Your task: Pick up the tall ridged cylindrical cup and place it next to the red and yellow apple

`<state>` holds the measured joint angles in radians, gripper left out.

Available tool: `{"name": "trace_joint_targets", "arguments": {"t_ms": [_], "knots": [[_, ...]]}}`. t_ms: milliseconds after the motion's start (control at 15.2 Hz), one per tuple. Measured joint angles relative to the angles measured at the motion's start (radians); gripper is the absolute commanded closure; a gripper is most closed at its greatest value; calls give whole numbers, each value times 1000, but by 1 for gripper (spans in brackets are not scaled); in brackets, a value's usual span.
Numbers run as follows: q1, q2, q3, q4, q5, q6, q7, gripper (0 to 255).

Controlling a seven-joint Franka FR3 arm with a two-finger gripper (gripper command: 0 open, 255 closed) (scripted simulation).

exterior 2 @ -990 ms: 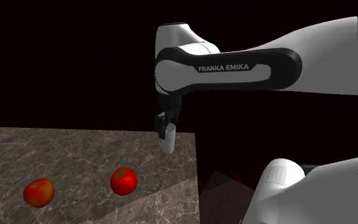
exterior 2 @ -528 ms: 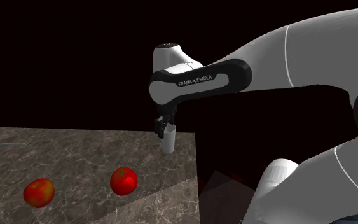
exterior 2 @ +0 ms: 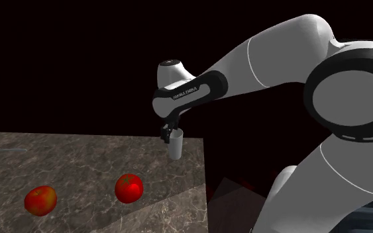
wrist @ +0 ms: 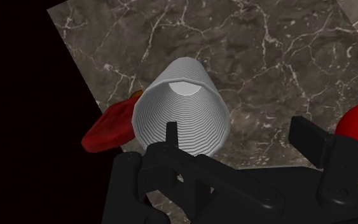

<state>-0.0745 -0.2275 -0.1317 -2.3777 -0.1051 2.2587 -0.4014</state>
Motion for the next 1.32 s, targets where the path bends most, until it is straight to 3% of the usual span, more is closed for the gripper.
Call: {"name": "trace_joint_targets", "arguments": {"t_ms": [396,792,858,1320], "knots": [[-1,50,-4,-30,-1,81,0,0],[-2,60,-6,-33,0,95,-3,0],[-2,60,-6,-33,0,95,-3,255],[-2,60,-6,-33,0,95,-3,255]]}}
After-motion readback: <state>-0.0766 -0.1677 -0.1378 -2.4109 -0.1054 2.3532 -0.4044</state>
